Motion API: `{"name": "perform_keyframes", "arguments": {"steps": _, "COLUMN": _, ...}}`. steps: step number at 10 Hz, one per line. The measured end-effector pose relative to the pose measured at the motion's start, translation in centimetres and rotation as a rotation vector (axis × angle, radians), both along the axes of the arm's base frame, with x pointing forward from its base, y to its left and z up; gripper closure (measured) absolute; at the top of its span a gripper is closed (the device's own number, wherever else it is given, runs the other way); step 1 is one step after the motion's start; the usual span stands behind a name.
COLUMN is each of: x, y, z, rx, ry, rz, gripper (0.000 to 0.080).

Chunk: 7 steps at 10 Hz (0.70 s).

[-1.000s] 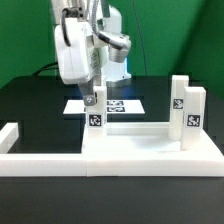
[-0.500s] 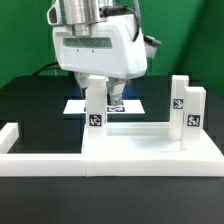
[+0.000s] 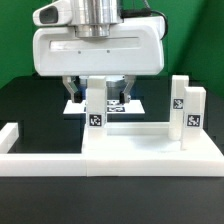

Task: Assemble desk

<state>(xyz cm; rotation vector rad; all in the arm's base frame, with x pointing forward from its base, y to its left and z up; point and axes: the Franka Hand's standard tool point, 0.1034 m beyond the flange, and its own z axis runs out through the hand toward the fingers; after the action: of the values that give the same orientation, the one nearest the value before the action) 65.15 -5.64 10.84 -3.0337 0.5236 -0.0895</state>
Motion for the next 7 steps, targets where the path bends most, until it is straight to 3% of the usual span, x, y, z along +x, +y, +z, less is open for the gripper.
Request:
{"name": "perform_keyframes", "arguments": {"steps": 2, "x": -0.02, "y": 0.01, "z": -0.05, "rx": 0.002, "ry": 0.002, "rz": -0.027, "gripper": 0.0163}}
{"name": "perform_keyframes", "arguments": {"steps": 4, "x": -0.1, "y": -0.37, "z": -0.08, "rx": -0.004, "ry": 0.004, "rz": -0.033, "gripper": 0.0503}}
{"name": "perform_keyframes", "arguments": {"steps": 7, "x": -0.14, "y": -0.63, "z": -0.17, "rx": 0.013, "ry": 0.018, "rz": -0.298, "gripper": 0.0508}}
